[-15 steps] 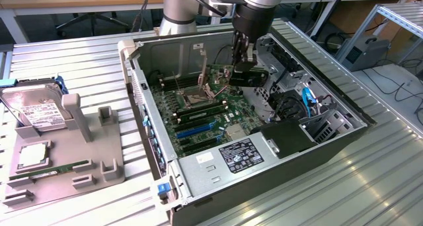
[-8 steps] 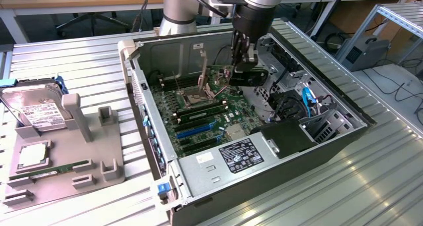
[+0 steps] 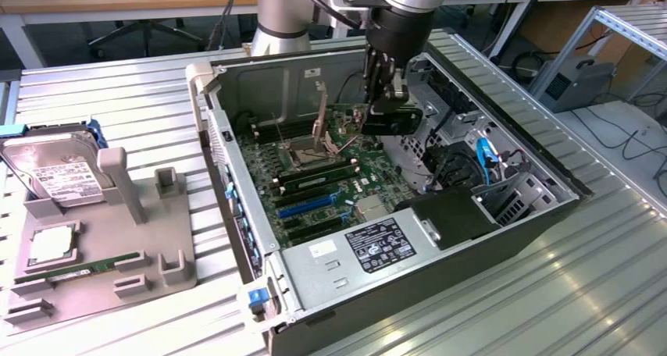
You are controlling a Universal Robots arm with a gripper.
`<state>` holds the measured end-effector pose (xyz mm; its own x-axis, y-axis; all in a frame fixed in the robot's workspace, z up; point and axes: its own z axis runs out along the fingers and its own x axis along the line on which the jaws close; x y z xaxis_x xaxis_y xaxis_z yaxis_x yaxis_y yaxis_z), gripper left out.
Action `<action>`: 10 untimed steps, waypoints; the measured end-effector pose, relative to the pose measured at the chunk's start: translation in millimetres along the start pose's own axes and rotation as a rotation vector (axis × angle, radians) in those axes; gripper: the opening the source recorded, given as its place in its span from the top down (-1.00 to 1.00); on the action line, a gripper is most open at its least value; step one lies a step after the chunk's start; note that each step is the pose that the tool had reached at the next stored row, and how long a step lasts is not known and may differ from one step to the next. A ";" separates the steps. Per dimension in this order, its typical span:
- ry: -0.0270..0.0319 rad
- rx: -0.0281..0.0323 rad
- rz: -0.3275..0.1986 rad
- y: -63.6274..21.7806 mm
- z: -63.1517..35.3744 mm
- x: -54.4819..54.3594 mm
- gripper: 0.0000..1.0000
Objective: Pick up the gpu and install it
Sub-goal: 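Insert the gpu into the slot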
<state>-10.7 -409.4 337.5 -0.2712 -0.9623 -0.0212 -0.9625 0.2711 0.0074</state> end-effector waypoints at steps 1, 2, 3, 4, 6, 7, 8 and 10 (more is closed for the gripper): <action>0.0007 -0.0002 -0.016 0.0 0.0 0.0 0.45; 0.0014 -0.0003 -0.032 0.0 0.0 0.0 0.45; 0.0028 -0.0004 -0.051 0.0 0.0 0.0 0.45; 0.0053 -0.0003 -0.076 0.0 0.0 0.0 0.45; 0.0091 -0.0002 -0.116 0.0 0.0 0.0 0.45; 0.0103 -0.0003 -0.134 0.0 0.0 0.0 0.45; 0.0113 -0.0004 -0.150 0.0 0.0 0.0 0.45; 0.0128 -0.0005 -0.178 0.0 0.0 0.0 0.45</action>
<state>-10.7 -409.4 337.5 -0.0966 -0.9953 -0.0095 -0.9953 0.0965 0.0052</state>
